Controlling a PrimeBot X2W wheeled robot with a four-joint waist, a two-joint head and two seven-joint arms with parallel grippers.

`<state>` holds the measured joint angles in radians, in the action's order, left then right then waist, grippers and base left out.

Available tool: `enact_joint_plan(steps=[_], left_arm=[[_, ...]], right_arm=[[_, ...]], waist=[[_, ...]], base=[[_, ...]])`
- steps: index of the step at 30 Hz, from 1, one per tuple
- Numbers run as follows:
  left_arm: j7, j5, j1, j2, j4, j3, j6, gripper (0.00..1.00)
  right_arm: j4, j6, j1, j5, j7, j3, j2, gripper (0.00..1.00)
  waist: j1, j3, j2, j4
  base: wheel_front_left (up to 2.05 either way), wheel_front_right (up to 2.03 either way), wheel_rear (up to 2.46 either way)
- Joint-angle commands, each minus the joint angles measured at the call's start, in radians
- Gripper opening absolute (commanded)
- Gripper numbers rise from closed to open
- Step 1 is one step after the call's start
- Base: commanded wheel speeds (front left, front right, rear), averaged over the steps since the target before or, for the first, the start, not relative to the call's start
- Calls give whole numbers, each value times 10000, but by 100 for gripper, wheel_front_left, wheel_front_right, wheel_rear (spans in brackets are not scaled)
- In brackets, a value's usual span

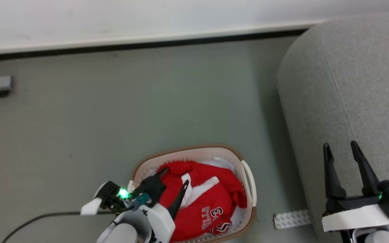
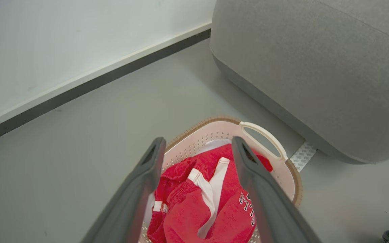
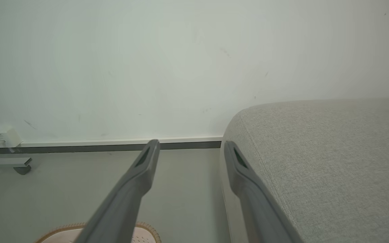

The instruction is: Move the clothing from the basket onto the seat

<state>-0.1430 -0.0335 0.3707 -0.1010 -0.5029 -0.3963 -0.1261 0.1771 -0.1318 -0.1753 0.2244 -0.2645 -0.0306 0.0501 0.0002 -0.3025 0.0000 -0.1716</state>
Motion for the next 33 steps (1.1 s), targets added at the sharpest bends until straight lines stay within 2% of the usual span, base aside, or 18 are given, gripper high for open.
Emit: enact_joint_plan(steps=[1, 7, 12, 16, 25, 33], left_arm=[[202, -70, 235, -183, -198, -149, -31, 100], [1435, 16, 1197, -440, -1490, -1169, -36, 100], [2420, -123, 1820, -435, -2371, -1448, -31, 100], [2893, -72, 2121, -407, -2892, -1392, 148, 100], [3189, 32, 2686, -524, -3731, -1333, 451, 100], [3530, -65, 3223, -730, -4405, -1451, 519, 100]], right_arm=[[-63, 21, -216, 85, 0, -63, 12, 100], [-181, 21, -681, 401, 0, -280, 8, 100], [-287, 21, -939, 532, 0, -326, 10, 100], [-313, 21, -1049, 632, 0, -386, 9, 100], [-319, 21, -1315, 802, 0, -478, 8, 100], [-385, 21, -1568, 944, -1, -636, 9, 100]], waist=[[-2, -616, 0, -383], [-2, -1393, 0, -732], [-2, -1877, 0, -885], [-2, -2137, 0, -962], [-2, -2597, 0, -1145], [-2, -3135, 0, -1387]], base=[[0, 0, 0], [0, 0, 0], [0, 0, 0], [0, 0, 0], [0, 0, 0], [0, 0, 0]])
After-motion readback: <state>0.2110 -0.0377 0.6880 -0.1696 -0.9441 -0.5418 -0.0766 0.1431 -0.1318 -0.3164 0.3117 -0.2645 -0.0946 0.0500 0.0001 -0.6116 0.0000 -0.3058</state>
